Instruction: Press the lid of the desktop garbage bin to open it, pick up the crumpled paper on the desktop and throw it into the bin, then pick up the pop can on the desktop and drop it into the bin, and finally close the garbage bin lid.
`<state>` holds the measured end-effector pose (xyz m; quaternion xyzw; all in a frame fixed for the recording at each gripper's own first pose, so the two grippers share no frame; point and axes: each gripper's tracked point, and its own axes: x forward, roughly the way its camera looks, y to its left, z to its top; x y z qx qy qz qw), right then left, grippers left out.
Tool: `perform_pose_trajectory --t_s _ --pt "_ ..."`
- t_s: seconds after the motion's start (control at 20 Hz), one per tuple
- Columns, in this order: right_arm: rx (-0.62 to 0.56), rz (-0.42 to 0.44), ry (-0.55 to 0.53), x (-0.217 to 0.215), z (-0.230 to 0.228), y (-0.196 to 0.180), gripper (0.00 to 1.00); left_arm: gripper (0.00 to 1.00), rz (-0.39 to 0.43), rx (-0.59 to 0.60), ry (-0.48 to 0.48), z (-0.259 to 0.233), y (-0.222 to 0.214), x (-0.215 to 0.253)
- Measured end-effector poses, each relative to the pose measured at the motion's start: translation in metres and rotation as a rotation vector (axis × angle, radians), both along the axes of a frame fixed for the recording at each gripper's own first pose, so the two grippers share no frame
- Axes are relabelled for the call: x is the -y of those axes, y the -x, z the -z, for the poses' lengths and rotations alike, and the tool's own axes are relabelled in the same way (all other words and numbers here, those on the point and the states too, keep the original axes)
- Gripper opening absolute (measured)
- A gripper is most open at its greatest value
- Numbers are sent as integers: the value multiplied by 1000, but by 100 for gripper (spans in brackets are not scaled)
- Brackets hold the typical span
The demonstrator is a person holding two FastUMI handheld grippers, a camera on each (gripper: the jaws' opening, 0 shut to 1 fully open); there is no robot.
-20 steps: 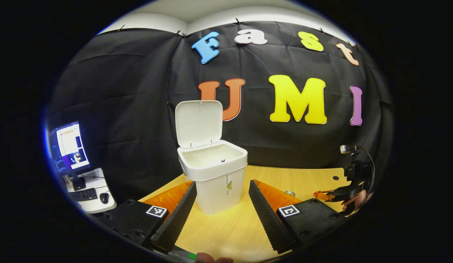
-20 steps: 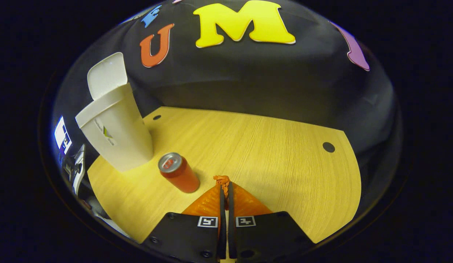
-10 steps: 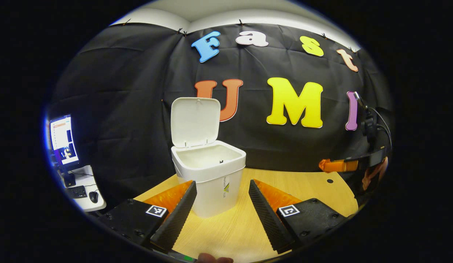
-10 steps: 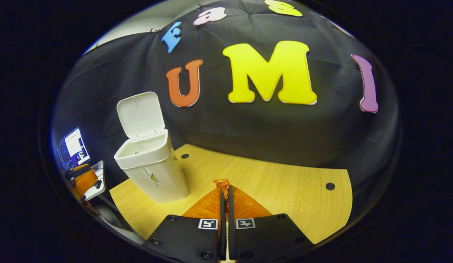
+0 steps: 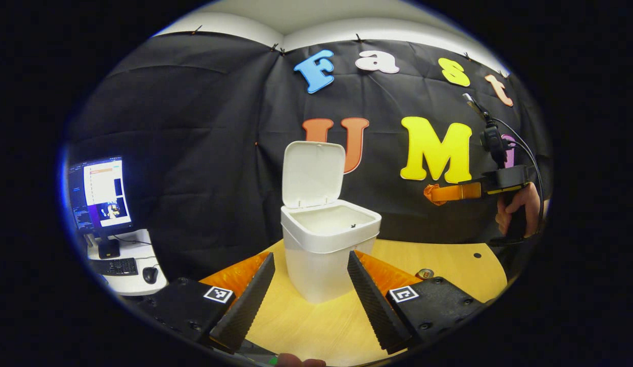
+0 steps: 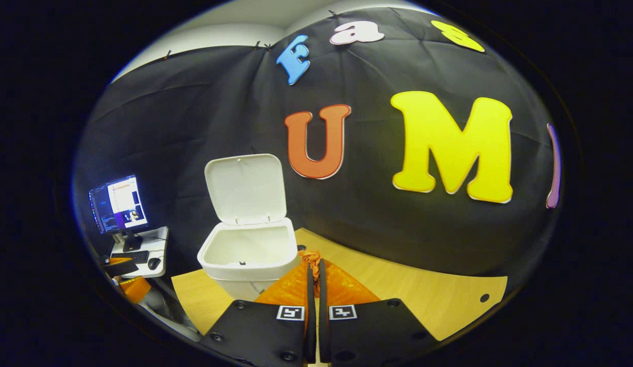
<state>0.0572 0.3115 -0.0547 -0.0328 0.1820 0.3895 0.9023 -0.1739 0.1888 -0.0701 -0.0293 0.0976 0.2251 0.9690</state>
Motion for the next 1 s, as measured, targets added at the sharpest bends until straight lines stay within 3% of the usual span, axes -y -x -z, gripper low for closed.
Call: perform_pose_trajectory --t_s 0.35,0.65,0.85,0.95,1.0 --pt "-4 -123 4 -114 15 10 2 95 -150 9 -13 -2 51 -56" --pt "13 -141 93 -162 51 1 3 95 -247 2 -51 -3 87 -84" --pt "29 -153 122 -175 63 3 20 95 -278 -7 -70 -1 95 -96" --pt "26 -159 113 -178 63 5 24 95 -284 -5 -67 -1 93 -97" --pt "29 -158 116 -177 62 5 31 95 -280 -2 -65 -1 91 -96"
